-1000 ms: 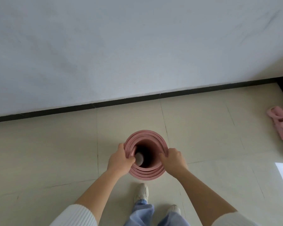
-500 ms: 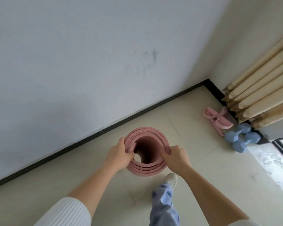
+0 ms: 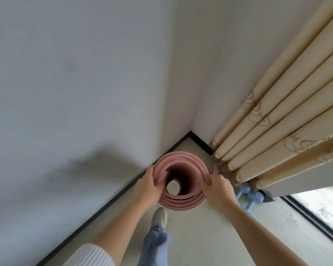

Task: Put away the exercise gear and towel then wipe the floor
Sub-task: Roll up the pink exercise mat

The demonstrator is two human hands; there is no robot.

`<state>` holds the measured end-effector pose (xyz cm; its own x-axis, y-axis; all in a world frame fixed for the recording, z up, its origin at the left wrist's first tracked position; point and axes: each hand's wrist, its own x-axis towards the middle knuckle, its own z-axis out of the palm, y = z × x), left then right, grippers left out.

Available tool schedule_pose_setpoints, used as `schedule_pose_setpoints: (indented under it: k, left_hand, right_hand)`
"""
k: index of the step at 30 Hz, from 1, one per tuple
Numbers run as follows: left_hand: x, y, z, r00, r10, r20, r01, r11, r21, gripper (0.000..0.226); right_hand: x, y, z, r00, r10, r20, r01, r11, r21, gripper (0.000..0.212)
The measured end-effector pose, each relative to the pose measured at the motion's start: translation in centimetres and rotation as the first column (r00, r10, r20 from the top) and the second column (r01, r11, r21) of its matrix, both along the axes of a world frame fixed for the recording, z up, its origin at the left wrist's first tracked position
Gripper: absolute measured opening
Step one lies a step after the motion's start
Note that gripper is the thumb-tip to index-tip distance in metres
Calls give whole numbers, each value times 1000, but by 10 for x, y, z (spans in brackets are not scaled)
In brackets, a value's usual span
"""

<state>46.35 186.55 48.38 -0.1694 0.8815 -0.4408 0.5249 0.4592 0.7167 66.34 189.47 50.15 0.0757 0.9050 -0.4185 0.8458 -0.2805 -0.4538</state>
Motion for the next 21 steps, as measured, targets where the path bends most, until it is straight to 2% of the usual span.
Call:
schedule_pose_setpoints:
  k: [5, 8, 11, 15, 17, 20, 21]
  left_hand:
    - [30, 136, -22, 998, -29, 63, 29, 1000, -7, 36]
    - [49, 207, -42, 997, -67, 45, 69, 997, -32, 42]
    - [69, 261, -59, 995, -92, 30, 93, 995, -43, 42]
    - [93, 327, -78, 987, -163, 4, 163, 986, -44, 35]
    - [103, 355, -88, 982, -188, 7, 188, 981, -38, 35]
    - [117, 387, -103, 982, -188, -6, 187, 979, -79, 41]
    - [122, 395, -108, 984, -177, -1, 175, 979, -104, 45]
  right_hand:
    - [28, 121, -29, 988, -155, 20, 155, 988, -15, 33]
    - [43, 183, -47, 982, -184, 52, 185, 982, -22, 29]
    - [60, 229, -61, 965, -261, 14, 261, 965, -27, 24]
    - [81, 280, -76, 966, -258, -6, 258, 966, -15, 25]
    - [89, 301, -86, 961, -273, -49, 275, 961, 31, 20]
    - [95, 320, -103, 939, -294, -180, 309, 949, 61, 3]
    - [95, 323, -108, 936, -277, -215, 300, 951, 81, 12]
